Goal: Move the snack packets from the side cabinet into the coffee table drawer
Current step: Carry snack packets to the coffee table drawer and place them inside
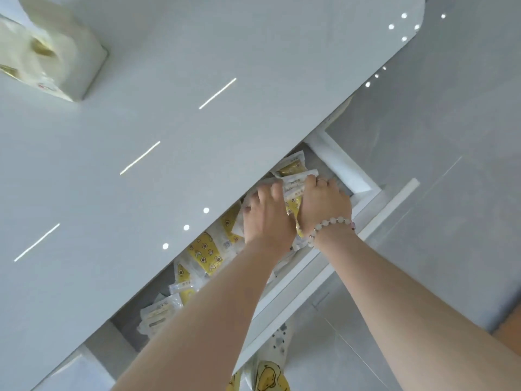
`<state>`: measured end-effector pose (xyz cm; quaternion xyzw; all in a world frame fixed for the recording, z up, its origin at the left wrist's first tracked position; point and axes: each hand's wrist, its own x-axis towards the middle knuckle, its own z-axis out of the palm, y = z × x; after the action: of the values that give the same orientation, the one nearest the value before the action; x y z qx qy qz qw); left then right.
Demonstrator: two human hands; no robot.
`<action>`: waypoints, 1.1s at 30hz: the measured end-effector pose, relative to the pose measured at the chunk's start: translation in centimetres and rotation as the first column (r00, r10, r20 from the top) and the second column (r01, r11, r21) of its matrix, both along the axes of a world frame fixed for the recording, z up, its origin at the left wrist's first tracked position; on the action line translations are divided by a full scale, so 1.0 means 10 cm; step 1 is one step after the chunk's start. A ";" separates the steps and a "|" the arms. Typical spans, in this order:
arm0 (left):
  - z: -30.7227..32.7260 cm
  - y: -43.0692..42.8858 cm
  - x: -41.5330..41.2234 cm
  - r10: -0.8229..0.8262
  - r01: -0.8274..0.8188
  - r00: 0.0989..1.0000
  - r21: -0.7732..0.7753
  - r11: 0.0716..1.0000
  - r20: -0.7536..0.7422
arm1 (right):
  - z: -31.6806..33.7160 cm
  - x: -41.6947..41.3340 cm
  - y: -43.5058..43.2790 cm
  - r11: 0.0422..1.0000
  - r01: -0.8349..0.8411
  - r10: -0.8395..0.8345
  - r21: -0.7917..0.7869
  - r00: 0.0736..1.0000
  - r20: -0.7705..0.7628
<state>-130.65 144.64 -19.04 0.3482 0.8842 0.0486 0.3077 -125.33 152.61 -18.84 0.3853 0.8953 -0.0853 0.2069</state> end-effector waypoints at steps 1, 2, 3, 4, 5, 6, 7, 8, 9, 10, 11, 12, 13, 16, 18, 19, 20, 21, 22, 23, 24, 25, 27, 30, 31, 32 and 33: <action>0.15 -0.04 -0.02 -0.045 0.045 0.999 0.029 0.999 -0.010 | 0.20 -0.03 0.02 0.999 -0.026 0.029 0.044 0.996 -0.083; 0.32 -0.07 -0.06 -0.093 0.095 0.995 0.048 0.994 -0.033 | 0.43 -0.07 0.05 0.996 -0.050 0.061 0.076 0.988 -0.145; 0.50 -0.10 -0.11 -0.142 0.147 0.987 0.063 0.987 -0.069 | 0.67 -0.12 0.09 0.991 -0.083 0.101 0.106 0.978 -0.183; 0.71 -0.11 -0.18 -0.189 0.197 0.975 0.065 0.978 -0.114 | 0.90 -0.16 0.14 0.986 -0.118 0.142 0.121 0.965 -0.222; 0.91 -0.12 -0.27 -0.228 0.241 0.959 0.060 0.969 -0.167 | 1.14 -0.19 0.18 0.984 -0.149 0.170 0.099 0.953 -0.250; 1.14 -0.14 -0.36 -0.255 0.270 0.943 0.045 0.962 -0.214 | 1.39 -0.23 0.21 0.979 -0.180 0.200 0.097 0.940 -0.278; 1.40 -0.17 -0.48 -0.254 0.270 0.933 0.029 0.963 -0.257 | 1.65 -0.26 0.23 0.973 -0.201 0.227 0.115 0.926 -0.303; 1.68 -0.21 -0.59 -0.235 0.247 0.927 0.006 0.969 -0.293 | 1.93 -0.30 0.23 0.967 -0.214 0.248 0.140 0.913 -0.323; 1.95 -0.27 -0.70 -0.210 0.222 0.921 0.001 0.975 -0.329 | 2.20 -0.34 0.21 0.962 -0.226 0.266 0.153 0.903 -0.338; 2.23 -0.33 -0.79 -0.176 0.190 0.918 0.005 0.982 -0.356 | 2.47 -0.39 0.18 0.957 -0.242 0.285 0.162 0.889 -0.359; 2.50 -0.41 -0.87 -0.132 0.150 0.917 0.018 0.989 -0.377 | 2.74 -0.44 0.13 0.950 -0.261 0.309 0.174 0.872 -0.378; 2.79 -0.49 -0.93 -0.088 0.110 0.913 0.034 0.993 -0.397 | 2.98 -0.51 0.05 0.937 -0.299 0.347 0.179 0.857 -0.382; 3.07 -0.58 -0.99 -0.026 0.069 0.903 0.085 0.994 -0.430 | 3.22 -0.57 -0.04 0.921 -0.344 0.389 0.181 0.838 -0.383; 3.78 -0.87 -1.17 0.141 0.005 0.829 0.259 0.966 -0.541 | 3.79 -0.80 -0.33 0.879 -0.444 0.474 0.176 0.770 -0.428; 4.22 -1.11 -1.24 0.213 -0.095 0.851 0.258 0.961 -0.481 | 4.09 -1.00 -0.57 0.852 -0.491 0.514 0.180 0.723 -0.461; 4.38 -1.24 -1.29 0.253 -0.143 0.837 0.253 0.957 -0.486 | 4.24 -1.10 -0.69 0.836 -0.516 0.537 0.188 0.700 -0.471; 4.50 -1.39 -1.35 0.287 -0.172 0.807 0.260 0.950 -0.516 | 4.39 -1.21 -0.84 0.815 -0.545 0.565 0.197 0.672 -0.478; 4.62 -1.56 -1.41 0.313 -0.203 0.785 0.255 0.946 -0.535 | 4.53 -1.30 -0.99 0.792 -0.574 0.594 0.208 0.644 -0.483; 4.76 -1.73 -1.45 0.340 -0.243 0.768 0.245 0.939 -0.543 | 4.67 -1.40 -1.14 0.767 -0.603 0.622 0.218 0.615 -0.485; 4.87 -1.89 -1.49 0.370 -0.281 0.752 0.242 0.929 -0.545 | 4.80 -1.48 -1.30 0.742 -0.631 0.647 0.225 0.585 -0.490; 4.97 -2.07 -1.51 0.384 -0.314 0.748 0.220 0.923 -0.542 | 4.91 -1.54 -1.45 0.719 -0.656 0.667 0.231 0.556 -0.495; 5.06 -2.25 -1.52 0.395 -0.340 0.746 0.203 0.918 -0.536 | 5.02 -1.59 -1.60 0.698 -0.676 0.685 0.238 0.530 -0.500; 5.22 -2.60 -1.49 0.427 -0.381 0.730 0.201 0.903 -0.534 | 5.20 -1.65 -1.90 0.658 -0.709 0.713 0.253 0.479 -0.512; 5.35 -3.14 -1.36 0.520 -0.455 0.661 0.261 0.851 -0.542 | 5.41 -1.68 -2.44 0.594 -0.759 0.744 0.266 0.393 -0.540; 5.36 -3.32 -1.31 0.547 -0.474 0.624 0.285 0.833 -0.559 | 5.47 -1.68 -2.63 0.563 -0.779 0.759 0.275 0.355 -0.546; 5.37 -3.51 -1.24 0.575 -0.501 0.585 0.302 0.811 -0.572 | 5.52 -1.68 -2.84 0.527 -0.799 0.775 0.290 0.313 -0.549; 5.37 -3.71 -1.16 0.597 -0.516 0.551 0.324 0.793 -0.584 | 5.56 -1.68 -3.05 0.491 -0.815 0.790 0.307 0.269 -0.551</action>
<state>-142.30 107.57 34.71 0.0608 0.9929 0.0679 -0.0770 -142.16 122.10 36.81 -0.1768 0.9745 -0.1092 -0.0844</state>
